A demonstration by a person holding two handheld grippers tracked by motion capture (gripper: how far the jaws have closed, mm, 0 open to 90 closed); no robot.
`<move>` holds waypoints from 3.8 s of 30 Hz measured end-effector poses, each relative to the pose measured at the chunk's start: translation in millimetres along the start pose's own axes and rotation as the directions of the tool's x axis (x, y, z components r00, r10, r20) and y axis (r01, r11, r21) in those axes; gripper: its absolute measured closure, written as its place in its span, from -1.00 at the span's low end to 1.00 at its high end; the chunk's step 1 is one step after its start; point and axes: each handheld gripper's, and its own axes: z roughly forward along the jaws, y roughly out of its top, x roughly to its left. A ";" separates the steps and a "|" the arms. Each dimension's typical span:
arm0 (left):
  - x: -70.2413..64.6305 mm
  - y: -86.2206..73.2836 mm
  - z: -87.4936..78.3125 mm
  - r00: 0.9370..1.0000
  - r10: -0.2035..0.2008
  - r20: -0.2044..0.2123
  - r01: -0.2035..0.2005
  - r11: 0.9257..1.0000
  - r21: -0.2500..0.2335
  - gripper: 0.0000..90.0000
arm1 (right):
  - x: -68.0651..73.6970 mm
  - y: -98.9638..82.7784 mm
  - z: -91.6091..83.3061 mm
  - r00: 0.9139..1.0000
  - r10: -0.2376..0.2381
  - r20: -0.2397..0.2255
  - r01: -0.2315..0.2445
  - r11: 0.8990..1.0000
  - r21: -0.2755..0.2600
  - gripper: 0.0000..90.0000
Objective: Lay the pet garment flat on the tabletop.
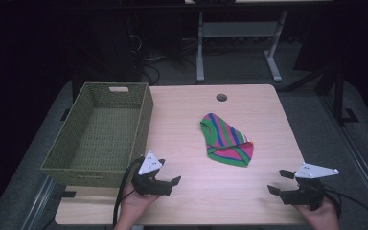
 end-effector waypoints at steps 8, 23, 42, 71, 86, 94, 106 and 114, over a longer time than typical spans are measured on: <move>1.8 -0.9 -1.6 1.000 -0.001 -0.002 0.001 1.000 -0.005 -0.63 | 0.9 3.2 3.4 1.000 0.002 -0.018 -0.002 1.000 0.013 -0.53; 3.7 -1.0 -1.8 1.000 -0.007 -0.001 0.007 1.000 -0.008 -0.63 | 0.5 35.9 13.8 0.995 -0.015 -0.097 0.021 0.998 0.055 -0.55; 1.2 -0.3 0.8 1.000 0.008 0.005 -0.007 1.000 -0.003 -0.63 | -16.4 89.4 41.3 0.990 -0.007 -0.144 0.027 0.990 0.136 -0.57; 4.3 1.7 0.5 1.000 0.002 0.017 -0.002 1.000 -0.011 -0.63 | -32.8 171.6 100.4 0.987 -0.068 -0.146 0.105 0.959 0.263 -0.54; 4.5 2.4 1.7 0.999 -0.005 0.037 0.006 1.000 -0.012 -0.63 | -44.1 183.7 148.2 0.991 -0.048 -0.125 0.089 0.935 0.344 -0.52; 4.4 2.3 1.9 0.999 -0.001 0.039 0.002 1.000 -0.009 -0.63 | -43.9 182.5 164.4 0.993 -0.051 -0.108 0.089 0.919 0.384 -0.50; 4.2 2.4 2.4 0.999 -0.007 0.049 0.007 1.000 -0.012 -0.63 | -37.2 175.5 186.8 0.995 -0.076 -0.060 0.095 0.883 0.460 -0.44; 2.7 2.8 3.4 0.998 -0.013 0.058 0.014 1.000 -0.009 -0.63 | -30.0 174.1 190.8 0.994 -0.102 -0.026 0.102 0.874 0.475 -0.32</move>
